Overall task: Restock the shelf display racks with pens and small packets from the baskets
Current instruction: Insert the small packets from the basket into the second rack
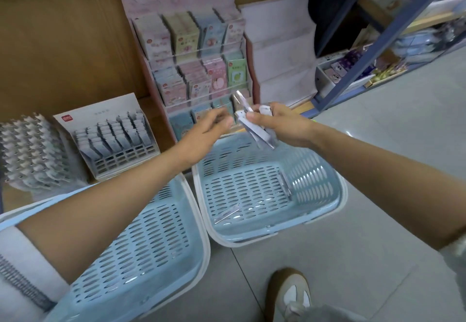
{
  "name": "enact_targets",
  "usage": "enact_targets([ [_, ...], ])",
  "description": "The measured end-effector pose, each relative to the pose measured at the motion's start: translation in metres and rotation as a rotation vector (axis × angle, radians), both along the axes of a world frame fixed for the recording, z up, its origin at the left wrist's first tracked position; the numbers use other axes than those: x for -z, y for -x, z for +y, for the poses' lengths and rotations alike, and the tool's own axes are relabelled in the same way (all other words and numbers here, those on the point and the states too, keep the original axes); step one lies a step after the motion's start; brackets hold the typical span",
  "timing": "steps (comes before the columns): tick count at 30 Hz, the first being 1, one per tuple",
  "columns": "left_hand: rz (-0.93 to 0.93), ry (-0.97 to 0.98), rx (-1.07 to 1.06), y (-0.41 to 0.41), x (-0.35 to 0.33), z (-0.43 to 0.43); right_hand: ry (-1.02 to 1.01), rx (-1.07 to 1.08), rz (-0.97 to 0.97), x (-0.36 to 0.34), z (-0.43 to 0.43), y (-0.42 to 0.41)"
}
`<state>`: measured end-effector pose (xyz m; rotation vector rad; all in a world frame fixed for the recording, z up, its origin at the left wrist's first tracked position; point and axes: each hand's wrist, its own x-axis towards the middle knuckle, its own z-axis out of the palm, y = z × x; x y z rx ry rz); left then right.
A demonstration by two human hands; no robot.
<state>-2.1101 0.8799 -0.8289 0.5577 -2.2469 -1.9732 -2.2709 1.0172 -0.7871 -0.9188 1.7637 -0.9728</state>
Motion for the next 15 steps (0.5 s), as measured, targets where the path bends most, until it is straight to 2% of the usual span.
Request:
enact_targets([
  [3,0.035,-0.488,-0.141,-0.005,-0.014,0.002,0.127,0.140,0.002,0.002,-0.043,-0.027],
  [6,0.067,-0.833,-0.341,-0.014,-0.022,-0.007,0.150,0.190,0.084,0.014,-0.077,-0.059],
  [10,0.004,-0.986,-0.549,-0.031,-0.017,-0.031,0.146,0.152,0.177,0.030,-0.110,-0.095],
  [15,-0.062,-0.985,-0.735,-0.058,-0.006,-0.069,0.075,0.056,0.208,0.043,-0.142,-0.122],
])
